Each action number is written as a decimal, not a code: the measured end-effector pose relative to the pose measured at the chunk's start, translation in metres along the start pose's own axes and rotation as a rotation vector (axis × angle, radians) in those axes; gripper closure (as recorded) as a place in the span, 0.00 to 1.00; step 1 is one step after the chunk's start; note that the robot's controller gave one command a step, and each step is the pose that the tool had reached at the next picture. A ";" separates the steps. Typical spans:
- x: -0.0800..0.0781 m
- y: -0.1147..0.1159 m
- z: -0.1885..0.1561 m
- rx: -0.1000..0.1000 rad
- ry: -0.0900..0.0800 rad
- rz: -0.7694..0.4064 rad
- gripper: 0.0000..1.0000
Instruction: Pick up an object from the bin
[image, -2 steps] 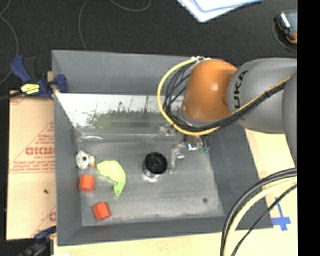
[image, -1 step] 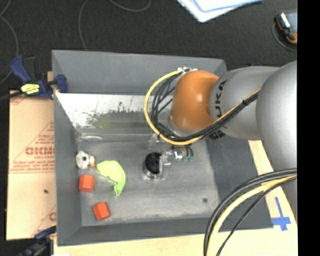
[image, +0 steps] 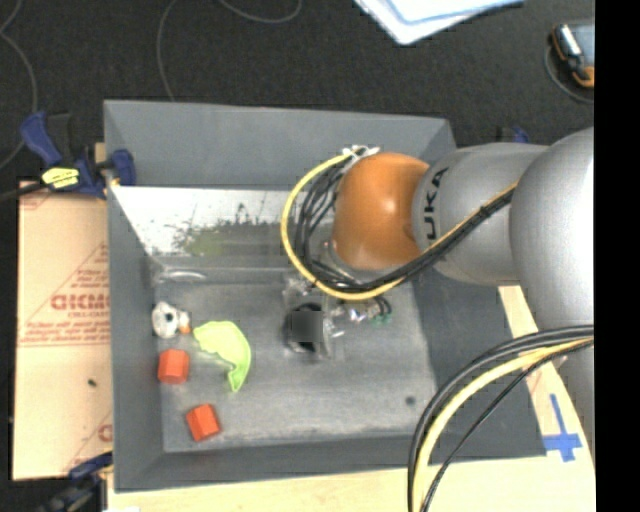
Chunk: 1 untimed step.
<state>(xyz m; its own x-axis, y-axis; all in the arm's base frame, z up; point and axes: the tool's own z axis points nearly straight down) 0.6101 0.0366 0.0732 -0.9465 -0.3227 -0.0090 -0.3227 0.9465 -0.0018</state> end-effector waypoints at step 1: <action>0.008 -0.015 -0.005 -0.005 0.001 0.357 1.00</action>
Offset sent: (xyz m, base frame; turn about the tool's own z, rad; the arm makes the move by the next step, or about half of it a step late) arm 0.0000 0.0000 0.0000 0.0000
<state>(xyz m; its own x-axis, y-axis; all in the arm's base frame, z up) 0.6071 0.0203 0.0779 -0.9996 0.0280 -0.0074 0.0279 0.9996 0.0061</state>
